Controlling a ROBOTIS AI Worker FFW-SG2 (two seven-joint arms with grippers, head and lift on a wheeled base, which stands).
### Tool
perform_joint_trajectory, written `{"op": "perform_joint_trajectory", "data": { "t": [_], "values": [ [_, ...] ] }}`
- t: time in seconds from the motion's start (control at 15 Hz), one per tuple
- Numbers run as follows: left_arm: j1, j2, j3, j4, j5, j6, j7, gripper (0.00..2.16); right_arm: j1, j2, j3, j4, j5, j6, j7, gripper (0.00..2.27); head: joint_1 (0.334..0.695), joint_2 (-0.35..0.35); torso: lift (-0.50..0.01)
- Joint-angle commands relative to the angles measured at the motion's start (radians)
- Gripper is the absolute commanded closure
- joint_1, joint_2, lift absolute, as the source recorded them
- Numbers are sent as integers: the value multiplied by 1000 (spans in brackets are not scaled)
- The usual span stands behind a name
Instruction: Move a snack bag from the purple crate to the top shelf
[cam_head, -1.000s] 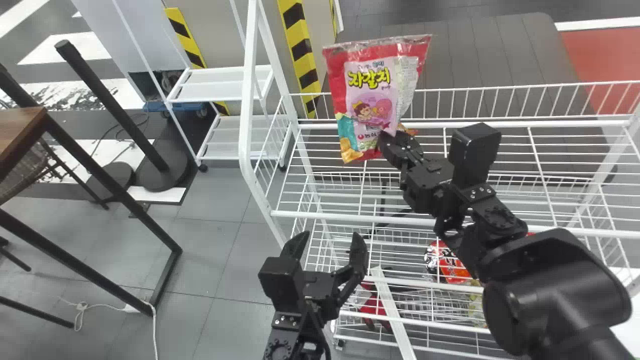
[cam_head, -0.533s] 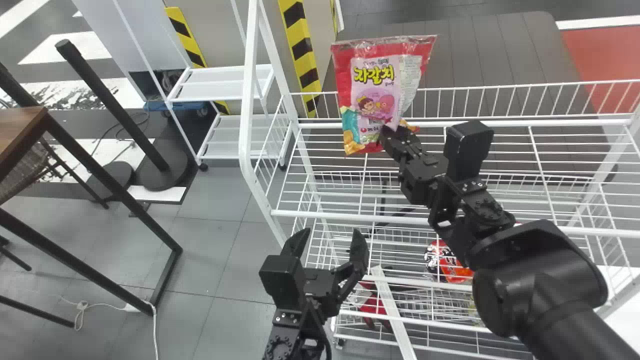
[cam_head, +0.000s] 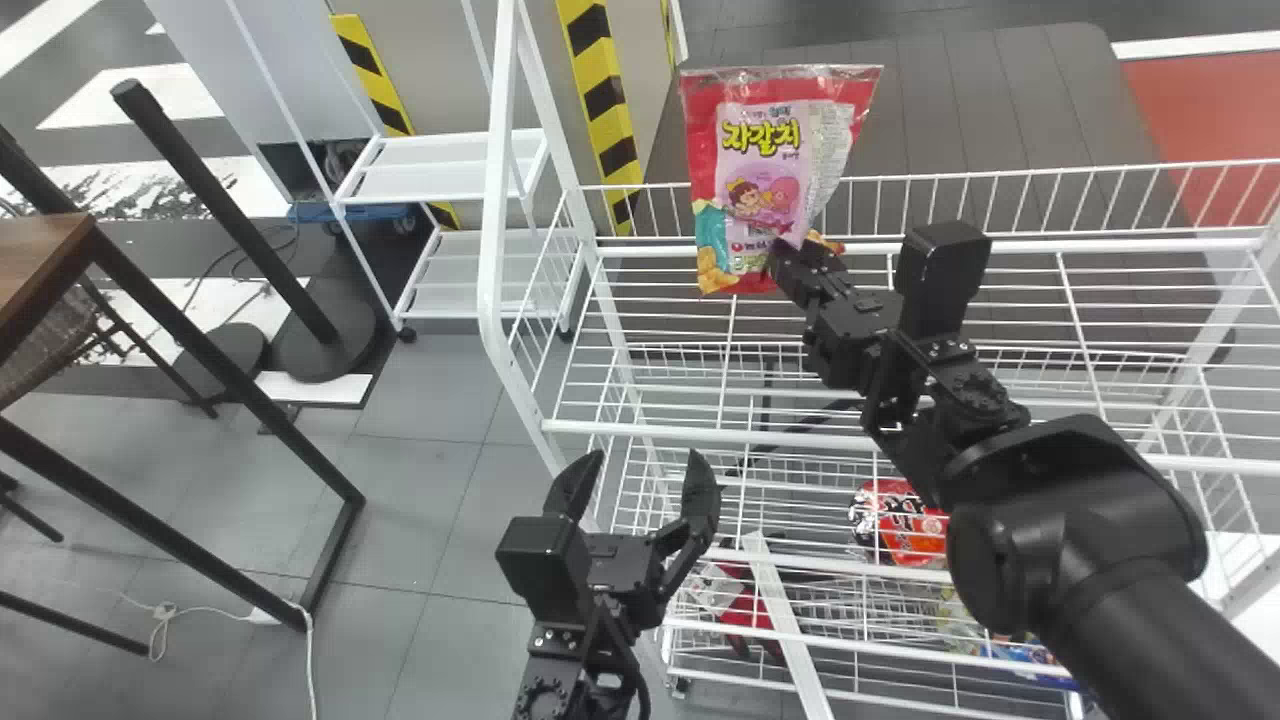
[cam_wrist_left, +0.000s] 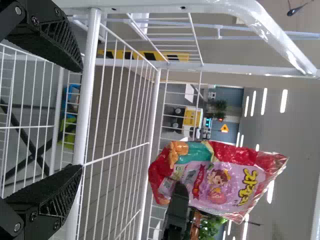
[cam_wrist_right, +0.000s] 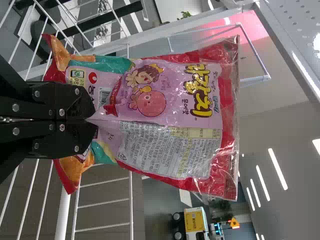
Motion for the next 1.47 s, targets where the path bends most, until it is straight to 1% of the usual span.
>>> {"op": "perform_joint_trajectory", "data": {
  "t": [0.0, 0.33, 0.6, 0.73, 0.8, 0.87, 0.93, 1.2, 1.4],
  "values": [
    [6, 2, 0, 19, 0, -81, 12, 137, -8, 1, 15, 16, 10, 1, 0, 1639, 695, 240, 0],
    [31, 4, 28, 44, 3, -228, 23, 137, -16, 1, 26, 31, -1, -12, 0, 1639, 695, 266, 0],
    [52, 2, 36, 70, 8, -400, 58, 137, -8, 1, 26, 68, -10, -61, 0, 1639, 695, 291, 0],
    [61, 2, 36, 73, 10, -464, 61, 137, -8, 1, 26, 82, -19, -70, 0, 1639, 695, 300, 0],
    [63, 4, 36, 78, 13, -501, 67, 137, -10, 1, 26, 96, -14, -94, 0, 1636, 695, 301, 0],
    [66, 4, 36, 79, 13, -523, 70, 137, -12, 1, 26, 111, -13, -128, -2, 1555, 695, 302, 0],
    [66, 4, 36, 84, 13, -553, 75, 137, -18, 1, 28, 134, -18, -150, -2, 1544, 695, 303, 0],
    [67, 4, 36, 97, 17, -581, 86, 137, -42, 1, 29, 183, -28, -174, 2, 1544, 695, 299, 0],
    [69, 4, 48, 111, 28, -621, 86, 137, -62, 1, 41, 211, -48, -171, 20, 1544, 695, 297, 0]
  ]
}}
